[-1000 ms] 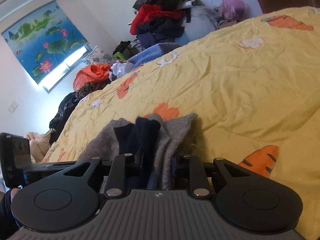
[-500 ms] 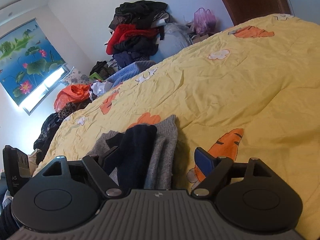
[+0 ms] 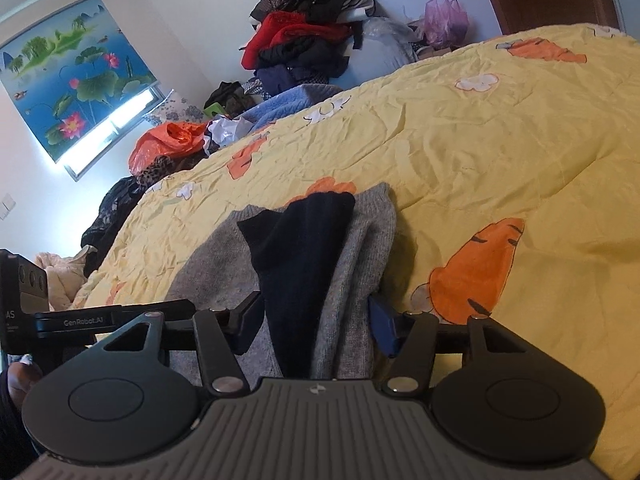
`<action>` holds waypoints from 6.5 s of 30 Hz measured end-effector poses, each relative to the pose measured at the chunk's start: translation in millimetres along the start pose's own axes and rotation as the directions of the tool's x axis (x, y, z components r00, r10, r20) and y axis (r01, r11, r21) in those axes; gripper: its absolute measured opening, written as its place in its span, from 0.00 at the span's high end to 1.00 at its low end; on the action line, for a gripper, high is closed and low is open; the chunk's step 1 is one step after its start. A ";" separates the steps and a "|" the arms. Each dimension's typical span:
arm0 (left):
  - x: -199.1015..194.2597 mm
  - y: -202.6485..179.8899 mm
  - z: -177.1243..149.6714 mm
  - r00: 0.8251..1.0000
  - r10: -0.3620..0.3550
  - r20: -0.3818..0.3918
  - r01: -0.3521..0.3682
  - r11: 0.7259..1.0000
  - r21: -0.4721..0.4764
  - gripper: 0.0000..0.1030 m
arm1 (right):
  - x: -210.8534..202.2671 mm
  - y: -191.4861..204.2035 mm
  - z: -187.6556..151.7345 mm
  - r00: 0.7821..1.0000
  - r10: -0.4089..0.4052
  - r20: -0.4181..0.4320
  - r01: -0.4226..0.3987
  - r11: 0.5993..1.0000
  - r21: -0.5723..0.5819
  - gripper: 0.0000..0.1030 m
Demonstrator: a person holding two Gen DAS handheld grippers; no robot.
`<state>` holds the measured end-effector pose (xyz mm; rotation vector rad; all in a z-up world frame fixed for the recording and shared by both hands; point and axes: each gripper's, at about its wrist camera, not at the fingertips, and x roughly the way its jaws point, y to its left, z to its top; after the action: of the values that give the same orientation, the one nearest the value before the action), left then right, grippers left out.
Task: Fold small clothes
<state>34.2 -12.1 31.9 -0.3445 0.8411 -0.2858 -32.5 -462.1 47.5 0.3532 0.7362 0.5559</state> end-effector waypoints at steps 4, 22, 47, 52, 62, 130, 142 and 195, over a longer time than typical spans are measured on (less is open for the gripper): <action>2.5 0.1 -7.4 1.000 -0.012 -0.013 0.012 1.000 -0.024 0.32 | -12.9 1.5 5.0 0.998 -0.018 0.055 0.018 1.000 -0.003 0.43; 0.0 -12.0 -17.1 0.998 -0.051 -0.048 0.052 0.998 0.020 0.29 | -0.8 17.2 7.4 0.999 0.021 -0.046 -0.025 0.997 -0.079 0.87; 35.2 -0.7 16.0 0.997 -0.060 -0.055 0.057 0.997 -0.058 0.67 | 32.5 -10.6 -10.1 0.991 0.069 -0.115 -0.051 0.986 0.156 0.40; 11.6 -9.9 23.2 1.000 0.025 -0.011 -0.024 0.996 0.083 0.72 | 38.9 16.6 -8.6 0.989 0.103 -0.109 -0.089 0.988 0.125 0.67; -7.5 48.6 28.0 0.994 0.110 0.017 -0.110 0.993 0.031 0.57 | 84.9 39.5 -13.3 0.982 0.161 -0.103 -0.144 0.978 0.153 0.60; -116.8 108.1 -67.2 0.988 -0.084 0.127 0.098 0.989 -0.108 0.01 | -17.0 29.3 -64.5 0.984 0.118 -0.133 -0.086 0.970 0.230 0.29; -70.9 97.1 -67.7 0.968 -0.247 -0.055 0.231 0.952 -0.203 0.83 | 15.5 55.4 -74.7 0.947 0.213 -0.239 -0.172 0.968 0.183 0.73; -18.1 -12.5 -53.4 0.971 0.146 0.188 -0.214 0.880 0.424 0.01 | 20.8 90.6 12.9 0.982 -0.066 0.176 0.070 0.997 -0.020 0.56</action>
<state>-19.5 -26.4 16.2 0.1401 0.6297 -0.2642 -42.4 -378.7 89.5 0.3465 0.5681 0.4630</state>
